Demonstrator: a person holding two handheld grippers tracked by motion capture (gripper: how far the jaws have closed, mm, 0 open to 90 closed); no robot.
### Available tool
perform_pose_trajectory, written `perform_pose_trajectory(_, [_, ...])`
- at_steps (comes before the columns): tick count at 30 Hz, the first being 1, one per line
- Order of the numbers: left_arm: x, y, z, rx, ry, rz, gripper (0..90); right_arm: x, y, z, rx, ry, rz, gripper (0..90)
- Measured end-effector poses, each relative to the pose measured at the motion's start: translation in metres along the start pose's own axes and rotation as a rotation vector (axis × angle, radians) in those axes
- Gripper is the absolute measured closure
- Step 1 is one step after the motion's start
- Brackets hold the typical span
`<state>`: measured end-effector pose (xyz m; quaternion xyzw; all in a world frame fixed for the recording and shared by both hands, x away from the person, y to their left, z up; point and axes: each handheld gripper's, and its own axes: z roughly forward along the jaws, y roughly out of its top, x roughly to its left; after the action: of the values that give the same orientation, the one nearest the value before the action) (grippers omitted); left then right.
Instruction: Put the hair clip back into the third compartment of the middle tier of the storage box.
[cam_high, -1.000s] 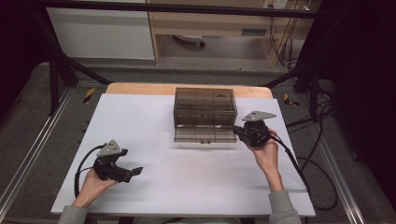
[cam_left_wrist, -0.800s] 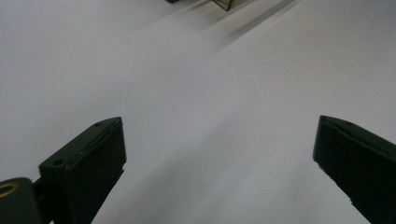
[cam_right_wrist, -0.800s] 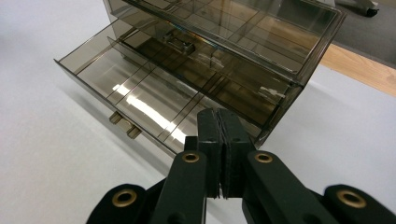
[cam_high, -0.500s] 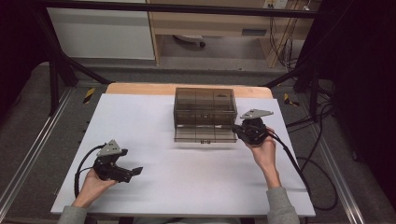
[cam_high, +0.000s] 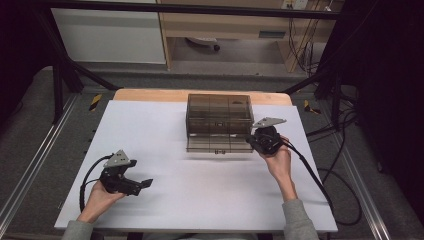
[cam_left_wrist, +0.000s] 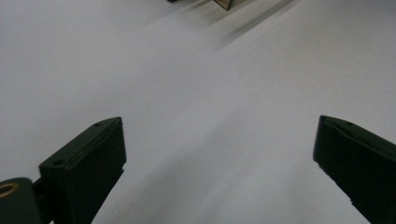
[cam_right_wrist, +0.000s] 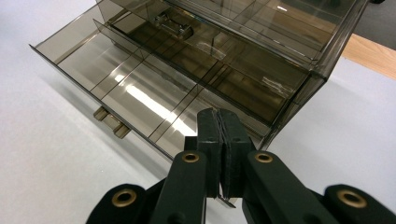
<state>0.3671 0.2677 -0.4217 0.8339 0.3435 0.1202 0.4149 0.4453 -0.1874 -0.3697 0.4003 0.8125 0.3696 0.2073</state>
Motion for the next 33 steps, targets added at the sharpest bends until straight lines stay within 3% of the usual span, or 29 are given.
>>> perform_pose_trajectory(33, [0.000, 0.000, 0.001, 0.003, -0.001, 0.001, 2.3, 0.003, -0.009, 0.026, 0.063, -0.025, -0.025, 89.0])
